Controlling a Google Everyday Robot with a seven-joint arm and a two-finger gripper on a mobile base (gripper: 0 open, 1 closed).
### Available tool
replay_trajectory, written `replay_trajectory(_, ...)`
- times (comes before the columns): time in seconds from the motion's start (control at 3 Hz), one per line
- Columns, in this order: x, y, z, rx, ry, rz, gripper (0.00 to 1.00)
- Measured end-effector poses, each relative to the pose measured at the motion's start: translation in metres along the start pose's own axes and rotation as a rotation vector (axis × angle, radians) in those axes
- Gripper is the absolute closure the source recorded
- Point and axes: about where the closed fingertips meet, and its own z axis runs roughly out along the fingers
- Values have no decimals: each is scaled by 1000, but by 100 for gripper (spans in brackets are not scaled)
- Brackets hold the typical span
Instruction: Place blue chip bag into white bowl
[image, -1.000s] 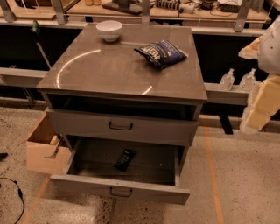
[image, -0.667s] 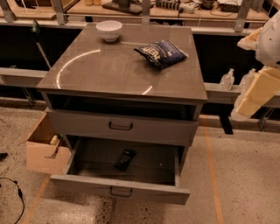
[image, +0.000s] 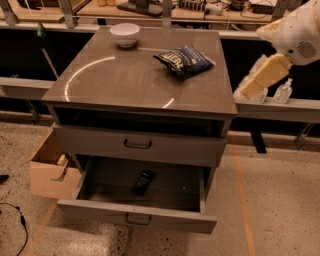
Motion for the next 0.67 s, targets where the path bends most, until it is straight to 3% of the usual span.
replay_trajectory(0.33, -17, -20, 31, 58, -99, 57, 0)
replay_trajectory(0.67, -25, -45, 71, 131, -136, 141, 0)
